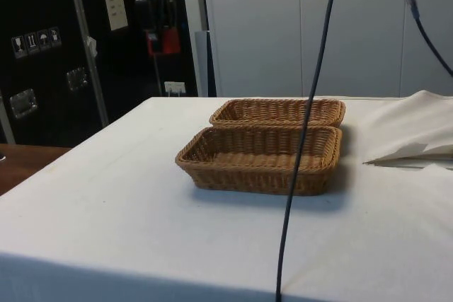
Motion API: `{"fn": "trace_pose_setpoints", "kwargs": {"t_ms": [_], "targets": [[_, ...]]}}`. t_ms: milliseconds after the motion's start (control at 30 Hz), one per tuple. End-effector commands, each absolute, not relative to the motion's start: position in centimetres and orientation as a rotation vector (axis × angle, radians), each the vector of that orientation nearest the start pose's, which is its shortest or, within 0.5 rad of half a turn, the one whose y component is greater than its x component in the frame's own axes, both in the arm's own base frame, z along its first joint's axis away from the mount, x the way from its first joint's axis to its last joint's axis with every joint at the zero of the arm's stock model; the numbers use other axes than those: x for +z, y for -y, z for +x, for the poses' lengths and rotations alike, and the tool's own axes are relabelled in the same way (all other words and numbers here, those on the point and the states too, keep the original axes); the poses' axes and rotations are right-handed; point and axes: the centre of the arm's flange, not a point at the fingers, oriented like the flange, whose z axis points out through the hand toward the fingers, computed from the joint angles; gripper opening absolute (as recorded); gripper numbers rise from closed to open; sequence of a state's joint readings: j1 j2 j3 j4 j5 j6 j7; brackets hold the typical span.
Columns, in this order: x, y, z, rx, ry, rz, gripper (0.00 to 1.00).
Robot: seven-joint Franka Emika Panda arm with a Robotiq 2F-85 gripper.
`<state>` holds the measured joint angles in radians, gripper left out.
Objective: Pick up the red cube and place it into the right basket.
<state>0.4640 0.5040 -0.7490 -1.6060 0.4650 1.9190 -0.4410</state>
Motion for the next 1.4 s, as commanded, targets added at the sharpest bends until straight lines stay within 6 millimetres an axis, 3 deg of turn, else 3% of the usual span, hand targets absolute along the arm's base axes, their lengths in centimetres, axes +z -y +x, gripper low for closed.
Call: {"fn": "trace_pose_setpoints", "kwargs": {"t_ms": [0,67,100,333,367,400,633,667,700,967,1000,1033,1200,1233,1267,1367], "targets": [[39.6,9.2,64.9,-0.017,0.059,-3.034,0.02],[39.4,9.0,65.6,0.005,0.061,-3.027,0.02],[39.5,9.1,64.6,-0.014,0.060,-3.028,0.02],[38.8,9.0,63.9,-0.008,0.063,-3.017,0.02],[38.5,8.7,64.8,0.011,0.063,-3.009,0.02],[38.6,8.9,63.7,-0.004,0.064,-3.016,0.02],[37.3,9.0,63.0,0.014,0.067,-3.019,0.02],[37.5,8.8,64.2,0.027,0.065,-3.008,0.02],[37.2,9.1,62.9,0.015,0.067,-3.019,0.02],[35.5,9.2,62.1,0.034,0.066,-3.029,0.02],[35.5,9.0,63.2,0.049,0.066,-3.021,0.02],[35.3,9.2,62.0,0.034,0.067,-3.031,0.02],[34.0,9.3,61.4,0.042,0.067,-3.039,0.02],[34.0,9.1,62.5,0.058,0.063,-3.031,0.02],[33.8,9.3,61.3,0.041,0.065,-3.042,0.02],[33.0,9.3,61.0,0.043,0.065,-3.046,0.02]]}}
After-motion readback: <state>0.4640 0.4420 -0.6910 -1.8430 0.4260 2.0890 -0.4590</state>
